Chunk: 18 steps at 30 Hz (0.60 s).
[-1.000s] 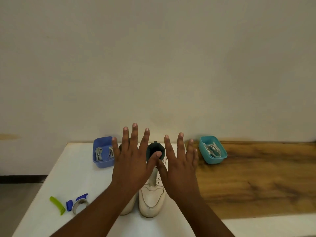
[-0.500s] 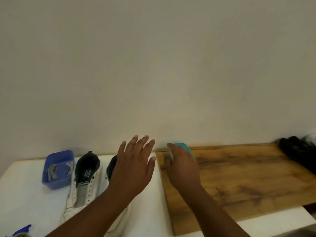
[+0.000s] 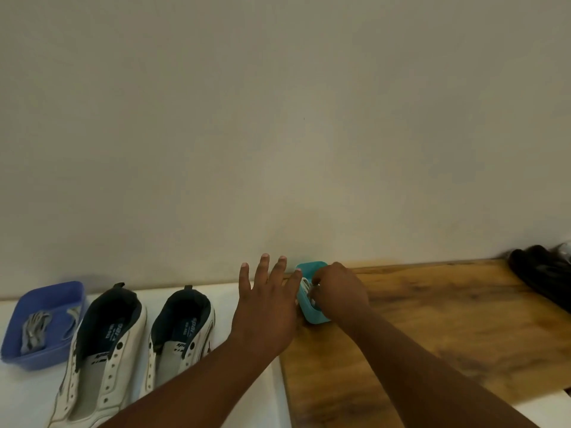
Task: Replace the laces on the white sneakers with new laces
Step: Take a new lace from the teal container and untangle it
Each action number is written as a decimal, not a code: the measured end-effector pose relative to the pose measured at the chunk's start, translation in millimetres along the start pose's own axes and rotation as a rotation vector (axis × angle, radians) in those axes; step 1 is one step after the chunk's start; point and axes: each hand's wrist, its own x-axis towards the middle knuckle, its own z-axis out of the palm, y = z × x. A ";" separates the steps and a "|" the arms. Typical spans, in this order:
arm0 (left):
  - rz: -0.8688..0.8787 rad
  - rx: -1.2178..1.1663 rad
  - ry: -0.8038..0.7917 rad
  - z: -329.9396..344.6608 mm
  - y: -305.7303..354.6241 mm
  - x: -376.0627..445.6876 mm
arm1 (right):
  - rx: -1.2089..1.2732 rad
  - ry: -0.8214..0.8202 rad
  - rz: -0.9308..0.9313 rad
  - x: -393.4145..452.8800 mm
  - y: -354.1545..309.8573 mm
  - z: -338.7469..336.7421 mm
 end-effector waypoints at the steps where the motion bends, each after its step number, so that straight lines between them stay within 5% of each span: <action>1: -0.006 0.000 -0.006 3.8 0.6 2.6 | -0.051 0.008 -0.021 3.0 -1.0 4.3; 8: -0.005 -0.019 0.006 19.1 3.6 7.5 | -0.220 -0.027 -0.013 17.1 -3.1 17.6; 18: -0.044 -0.117 0.026 10.9 -6.3 -4.6 | -0.051 -0.007 0.098 12.5 -2.3 9.4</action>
